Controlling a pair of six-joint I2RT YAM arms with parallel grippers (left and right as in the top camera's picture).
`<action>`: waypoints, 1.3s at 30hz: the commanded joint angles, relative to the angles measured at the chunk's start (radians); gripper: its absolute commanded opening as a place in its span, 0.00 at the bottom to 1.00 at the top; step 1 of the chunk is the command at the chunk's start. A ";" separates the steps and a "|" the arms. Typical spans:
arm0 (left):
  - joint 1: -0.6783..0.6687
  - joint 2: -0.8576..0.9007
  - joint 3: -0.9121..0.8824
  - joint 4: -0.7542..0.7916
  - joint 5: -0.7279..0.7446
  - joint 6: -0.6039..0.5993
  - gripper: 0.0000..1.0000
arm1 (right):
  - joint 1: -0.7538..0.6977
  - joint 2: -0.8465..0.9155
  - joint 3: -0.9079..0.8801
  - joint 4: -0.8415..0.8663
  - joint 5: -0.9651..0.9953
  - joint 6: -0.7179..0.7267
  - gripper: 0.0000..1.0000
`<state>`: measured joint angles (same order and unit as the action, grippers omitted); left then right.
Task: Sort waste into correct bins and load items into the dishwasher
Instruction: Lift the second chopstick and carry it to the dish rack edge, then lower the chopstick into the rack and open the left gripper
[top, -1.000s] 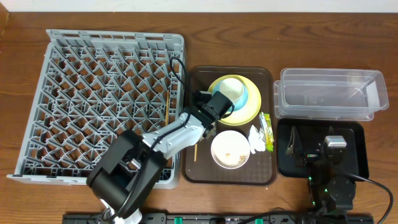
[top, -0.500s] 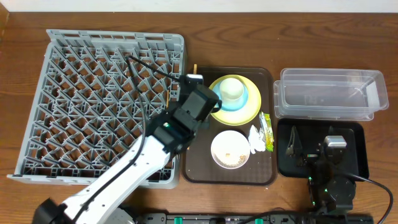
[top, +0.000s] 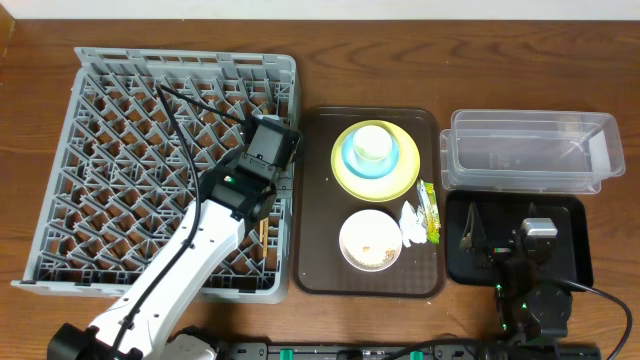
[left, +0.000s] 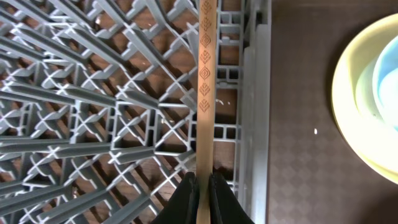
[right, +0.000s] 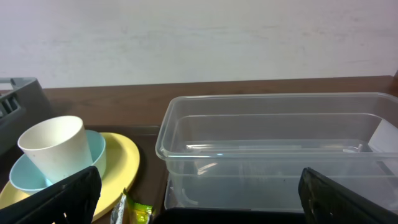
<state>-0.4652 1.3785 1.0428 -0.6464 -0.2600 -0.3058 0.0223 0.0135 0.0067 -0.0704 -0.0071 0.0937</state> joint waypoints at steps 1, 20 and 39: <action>0.007 0.013 0.001 -0.001 0.063 0.037 0.08 | 0.004 -0.002 -0.001 -0.005 0.000 -0.013 0.99; 0.007 0.121 0.006 0.000 0.050 0.036 0.36 | 0.004 -0.002 -0.001 -0.005 -0.001 -0.013 0.99; -0.010 -0.082 0.010 -0.084 0.651 -0.042 0.38 | 0.004 -0.002 -0.001 -0.005 -0.001 -0.013 0.99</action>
<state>-0.4641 1.2942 1.0431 -0.7177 0.1684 -0.3199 0.0223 0.0135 0.0067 -0.0704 -0.0071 0.0937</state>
